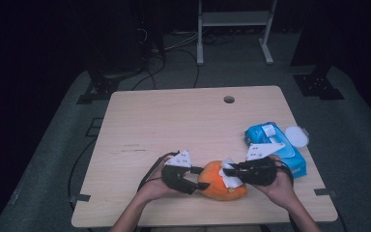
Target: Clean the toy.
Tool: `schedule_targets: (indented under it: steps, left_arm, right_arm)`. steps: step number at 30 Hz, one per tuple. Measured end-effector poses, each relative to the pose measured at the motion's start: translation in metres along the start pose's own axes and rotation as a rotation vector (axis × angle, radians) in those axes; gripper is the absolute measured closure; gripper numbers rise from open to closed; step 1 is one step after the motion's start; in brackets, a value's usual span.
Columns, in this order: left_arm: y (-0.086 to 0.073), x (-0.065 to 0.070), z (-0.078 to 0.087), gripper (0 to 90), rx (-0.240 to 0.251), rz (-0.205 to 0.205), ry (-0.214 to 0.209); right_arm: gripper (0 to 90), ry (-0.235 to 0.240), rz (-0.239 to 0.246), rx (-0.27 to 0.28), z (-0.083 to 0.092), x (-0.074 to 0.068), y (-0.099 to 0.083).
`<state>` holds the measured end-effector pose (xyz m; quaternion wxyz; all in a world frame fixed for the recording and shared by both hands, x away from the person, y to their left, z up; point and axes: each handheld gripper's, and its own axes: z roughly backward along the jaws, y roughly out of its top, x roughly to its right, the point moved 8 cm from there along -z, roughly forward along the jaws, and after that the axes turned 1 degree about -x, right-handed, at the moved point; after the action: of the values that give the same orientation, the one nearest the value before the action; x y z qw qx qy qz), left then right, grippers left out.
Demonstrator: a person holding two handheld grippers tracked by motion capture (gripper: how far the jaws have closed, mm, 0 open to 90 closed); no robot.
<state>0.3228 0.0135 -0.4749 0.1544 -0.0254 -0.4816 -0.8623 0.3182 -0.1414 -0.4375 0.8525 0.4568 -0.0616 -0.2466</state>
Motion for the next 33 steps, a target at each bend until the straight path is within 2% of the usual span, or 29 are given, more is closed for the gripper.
schedule_targets:
  steps: [2, 3, 4, 7, 9, 11, 14, 16, 18, 20, 22, 24, 26, 29, 31, 33]
  left_arm:
    - [0.000, -0.003, -0.004, 21.4, 0.000, 0.037, 0.012]
    - [-0.001, -0.001, -0.007, 20.8, -0.010, 0.057, -0.014]
    - [-0.002, -0.001, -0.010, 23.9, -0.010, 0.061, -0.022]
    - [-0.001, -0.002, -0.010, 36.2, -0.008, 0.066, -0.003]
    - [0.003, 0.000, -0.007, 40.9, -0.016, 0.060, 0.015]
    - [0.007, 0.003, -0.007, 43.0, -0.031, 0.033, 0.035]
    - [0.010, 0.010, -0.008, 43.5, -0.070, -0.029, 0.064]
    - [0.009, 0.011, -0.007, 43.9, -0.072, -0.045, 0.078]
    - [0.009, 0.010, -0.006, 44.0, -0.048, -0.017, 0.063]
    - [0.009, 0.008, -0.006, 42.9, -0.036, -0.001, 0.051]
    - [0.011, 0.007, -0.005, 37.1, 0.001, 0.029, 0.025]
    - [0.013, 0.007, -0.005, 32.8, 0.015, 0.067, -0.009]
    - [0.013, 0.009, -0.008, 32.1, 0.021, 0.081, -0.022]
    - [0.012, 0.010, -0.012, 35.7, -0.002, 0.077, -0.001]
    - [0.011, 0.012, -0.012, 41.2, -0.022, 0.060, 0.003]
    - [0.010, 0.014, -0.013, 43.2, -0.041, 0.037, 0.000]
  right_arm:
    - [79.0, 0.008, -0.037, 0.005, 0.005, 0.005, -0.007]
    - [79.0, 0.015, -0.046, 0.010, 0.007, 0.006, -0.008]
    - [79.0, 0.019, -0.046, 0.009, 0.007, 0.005, -0.009]
    - [79.0, 0.003, -0.019, -0.002, 0.006, 0.003, -0.006]
    - [79.0, 0.006, 0.001, 0.003, 0.005, -0.003, 0.000]
    - [79.0, 0.016, 0.043, 0.001, -0.001, -0.013, 0.009]
    - [79.0, 0.052, 0.087, -0.005, -0.014, -0.028, 0.021]
    - [79.1, 0.045, 0.108, -0.019, -0.019, -0.029, 0.023]
    - [79.1, 0.034, 0.092, -0.015, -0.016, -0.021, 0.023]
    - [79.1, 0.001, 0.066, -0.009, -0.009, -0.009, 0.018]
    - [79.1, -0.024, 0.040, -0.004, -0.001, 0.000, 0.010]
    - [79.1, -0.018, 0.001, 0.009, 0.006, 0.004, 0.002]
    - [79.1, -0.005, -0.014, 0.018, 0.009, 0.002, -0.002]
    - [79.1, -0.015, 0.019, 0.000, 0.006, -0.003, 0.000]
    - [79.0, -0.007, 0.037, -0.009, 0.002, -0.010, 0.004]
    - [79.0, 0.001, 0.076, -0.021, -0.004, -0.019, 0.009]
